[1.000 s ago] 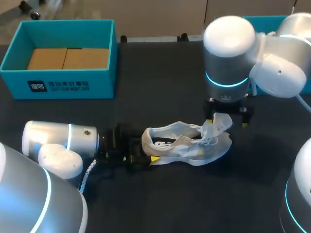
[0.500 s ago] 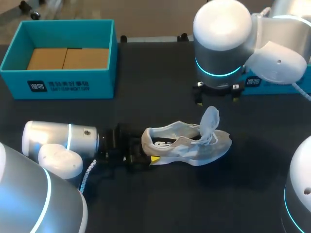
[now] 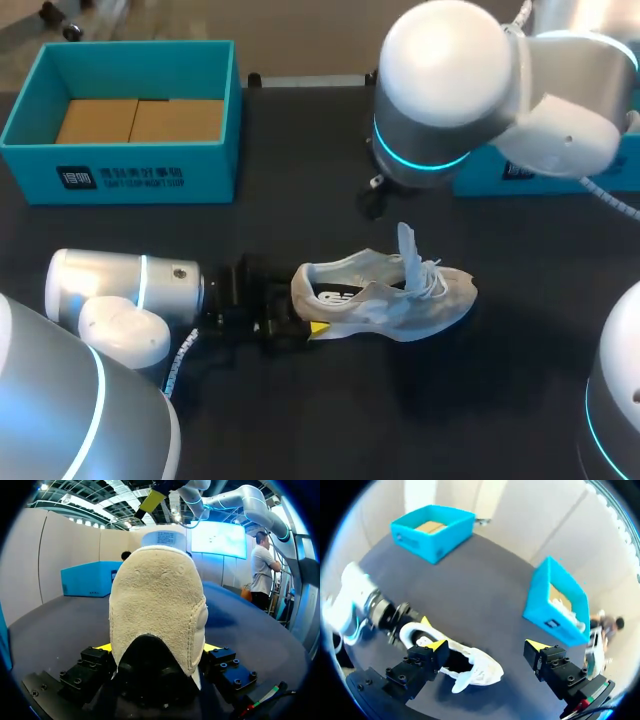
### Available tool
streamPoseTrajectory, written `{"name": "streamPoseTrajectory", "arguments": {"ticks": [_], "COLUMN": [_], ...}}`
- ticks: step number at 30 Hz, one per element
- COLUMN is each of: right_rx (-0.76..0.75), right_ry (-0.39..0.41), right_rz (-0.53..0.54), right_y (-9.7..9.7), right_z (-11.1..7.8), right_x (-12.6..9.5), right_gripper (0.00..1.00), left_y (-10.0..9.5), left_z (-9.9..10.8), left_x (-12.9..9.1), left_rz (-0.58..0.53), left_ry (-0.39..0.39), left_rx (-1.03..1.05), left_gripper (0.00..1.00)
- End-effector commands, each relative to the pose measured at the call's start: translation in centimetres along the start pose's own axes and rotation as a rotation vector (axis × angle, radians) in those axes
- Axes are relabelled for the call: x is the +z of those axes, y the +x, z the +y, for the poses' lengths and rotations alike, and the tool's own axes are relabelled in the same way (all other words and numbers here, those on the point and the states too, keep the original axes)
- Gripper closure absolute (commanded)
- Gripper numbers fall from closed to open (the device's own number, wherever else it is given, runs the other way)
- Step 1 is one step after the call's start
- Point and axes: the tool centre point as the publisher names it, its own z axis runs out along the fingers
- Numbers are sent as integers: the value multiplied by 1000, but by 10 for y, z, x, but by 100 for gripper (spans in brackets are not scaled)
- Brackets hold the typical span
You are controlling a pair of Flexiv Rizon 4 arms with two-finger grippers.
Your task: Take the shoe out of the shoebox, open the shoe tongue, remove and reinsert the insole, then place the shoe into the shoebox
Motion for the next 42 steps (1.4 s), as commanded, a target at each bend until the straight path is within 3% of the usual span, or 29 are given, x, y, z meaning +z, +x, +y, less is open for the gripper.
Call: {"name": "streamPoseTrajectory", "arguments": {"ticks": [1, 6, 7, 8, 10, 13, 15, 17, 27, 33, 42], "right_rx": [-331, -436, -455, -461, -473, -499, -508, -528, -587, -610, -610], "right_ry": [-60, 12, 32, 44, 64, 92, 99, 112, 143, 212, 212], "right_rz": [57, 48, 45, 48, 49, 55, 71, 85, 121, 107, 107], "right_y": [10, 22, 25, 27, 30, 36, 40, 45, 63, 76, 76], "right_z": [-5, -6, -7, -9, -11, -14, -16, -19, -29, -35, -35], "right_x": [-7, -4, -2, 0, 4, 9, 13, 18, 35, 46, 46], "right_gripper": [0, 0, 5, 15, 52, 62, 75, 100, 100, 100, 100], "left_y": [1, 1, 1, 1, 1, 1, 1, 1, 1, 1, 1], "left_z": [2, 2, 2, 2, 2, 2, 2, 2, 2, 2, 2], "left_x": [-1, -1, -1, -1, -1, -1, -1, -1, -1, -1, -1], "left_rz": [-1, -1, -1, -1, -1, -1, -1, -1, -1, -1, -1], "left_ry": [1, 1, 1, 1, 1, 1, 1, 1, 1, 1, 1], "left_rx": [0, 0, 0, 0, 0, 0, 0, 0, 0, 0, 0], "left_gripper": [100, 100, 100, 100, 100, 100, 100, 100, 100, 100, 100]}}
